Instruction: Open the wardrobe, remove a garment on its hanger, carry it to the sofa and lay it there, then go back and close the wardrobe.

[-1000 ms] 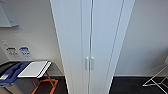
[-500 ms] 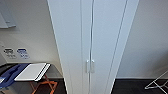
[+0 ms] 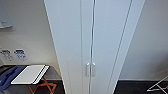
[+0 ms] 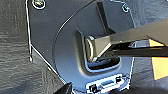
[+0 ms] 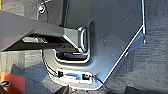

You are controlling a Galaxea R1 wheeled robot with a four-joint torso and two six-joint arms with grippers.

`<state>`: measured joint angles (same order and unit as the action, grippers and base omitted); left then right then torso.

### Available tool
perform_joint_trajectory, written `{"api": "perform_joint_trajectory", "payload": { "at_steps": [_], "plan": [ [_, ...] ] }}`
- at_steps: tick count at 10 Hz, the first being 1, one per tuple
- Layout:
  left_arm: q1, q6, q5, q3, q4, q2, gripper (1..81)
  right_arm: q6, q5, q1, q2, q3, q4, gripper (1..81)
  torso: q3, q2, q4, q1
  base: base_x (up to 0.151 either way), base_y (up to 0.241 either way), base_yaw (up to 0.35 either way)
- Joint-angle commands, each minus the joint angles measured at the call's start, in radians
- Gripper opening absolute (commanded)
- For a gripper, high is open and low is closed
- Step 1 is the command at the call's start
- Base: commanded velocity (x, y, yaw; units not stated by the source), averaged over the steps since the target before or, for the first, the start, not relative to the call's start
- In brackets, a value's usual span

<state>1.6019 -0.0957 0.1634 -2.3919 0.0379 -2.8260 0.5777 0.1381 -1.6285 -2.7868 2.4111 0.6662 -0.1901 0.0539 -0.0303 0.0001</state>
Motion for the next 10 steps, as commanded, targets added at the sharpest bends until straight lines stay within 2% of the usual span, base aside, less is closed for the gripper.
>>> {"api": "perform_joint_trajectory", "payload": {
  "at_steps": [1, 4, 6, 8, 10],
  "plan": [
    [-0.015, 0.001, -0.058, 0.011, 0.013, 0.009, 81.1, 0.005, -0.043, 0.015, 0.017, -0.004, 0.004, 81.1, 0.0, 0.0, 0.0, 0.0, 0.12, 0.0, 0.0],
    [-0.015, 0.001, -0.059, 0.011, 0.013, 0.008, 81.1, 0.005, -0.043, 0.018, 0.019, -0.004, 0.004, 81.1, 0.0, 0.0, 0.0, 0.0, 0.091, 0.0, 0.0],
    [-0.015, 0.001, -0.059, 0.011, 0.013, 0.008, 81.1, 0.004, -0.037, 0.02, 0.017, -0.004, 0.004, 81.1, 0.0, -0.001, 0.0, 0.002, 0.0, 0.0, 0.0],
    [-0.015, 0.004, -0.061, 0.029, 0.013, 0.018, 81.1, 0.002, 0.005, 0.024, 0.033, -0.023, 0.001, 81.1, 0.0, -0.001, 0.0, 0.001, 0.0, 0.0, 0.0],
    [-0.039, 0.004, -0.059, 0.172, 0.013, 0.119, 81.1, 0.005, 0.003, 0.06, 0.127, -0.174, 0.001, 81.1, 0.0, -0.001, 0.0, 0.001, 0.0, 0.0, 0.0]
  ]
}}
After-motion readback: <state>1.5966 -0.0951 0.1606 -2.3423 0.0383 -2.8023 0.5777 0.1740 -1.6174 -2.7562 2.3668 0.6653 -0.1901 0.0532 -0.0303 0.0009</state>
